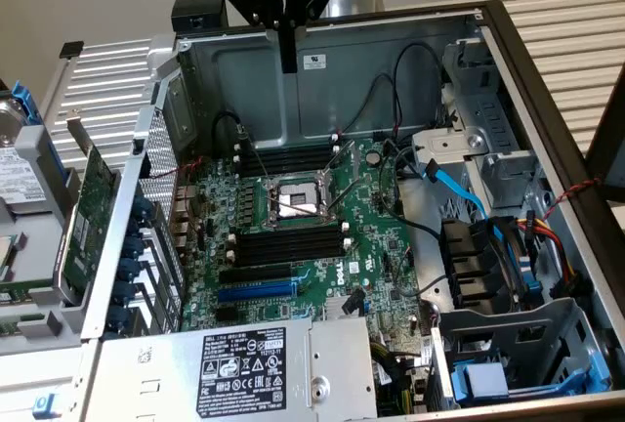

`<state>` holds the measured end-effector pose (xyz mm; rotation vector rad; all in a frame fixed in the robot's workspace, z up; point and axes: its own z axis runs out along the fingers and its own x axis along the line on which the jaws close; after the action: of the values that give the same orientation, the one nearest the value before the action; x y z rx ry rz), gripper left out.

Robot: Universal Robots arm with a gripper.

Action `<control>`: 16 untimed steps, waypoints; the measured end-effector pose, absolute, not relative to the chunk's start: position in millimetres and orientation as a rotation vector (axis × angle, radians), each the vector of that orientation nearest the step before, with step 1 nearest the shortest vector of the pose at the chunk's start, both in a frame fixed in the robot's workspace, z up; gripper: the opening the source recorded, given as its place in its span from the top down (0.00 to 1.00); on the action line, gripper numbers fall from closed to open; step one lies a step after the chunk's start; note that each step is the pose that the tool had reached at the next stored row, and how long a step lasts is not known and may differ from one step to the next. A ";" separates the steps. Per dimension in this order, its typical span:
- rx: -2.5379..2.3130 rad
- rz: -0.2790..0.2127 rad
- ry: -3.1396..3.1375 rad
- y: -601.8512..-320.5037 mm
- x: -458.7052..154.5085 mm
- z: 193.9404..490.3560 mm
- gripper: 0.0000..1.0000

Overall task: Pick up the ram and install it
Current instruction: 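Reach for the ram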

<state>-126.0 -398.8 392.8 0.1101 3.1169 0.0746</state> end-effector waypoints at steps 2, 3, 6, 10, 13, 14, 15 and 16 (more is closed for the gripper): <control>0.110 0.075 3.114 -398.7 -133.7 392.7 0.90; 0.110 0.075 3.112 -398.6 -138.0 392.6 0.90; 0.110 0.075 3.109 -398.5 -150.3 392.6 0.90; 0.109 0.075 3.104 -398.5 -167.1 392.6 0.90; 0.109 0.075 3.102 -398.5 -180.8 392.6 0.90; 0.109 0.076 3.102 -398.5 -185.5 392.6 0.90; 0.109 0.075 3.102 -398.5 -190.0 392.6 0.90; 0.109 0.075 3.102 -398.5 -194.4 392.6 0.90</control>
<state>-194.4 -398.5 392.6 0.1092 3.1024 0.0754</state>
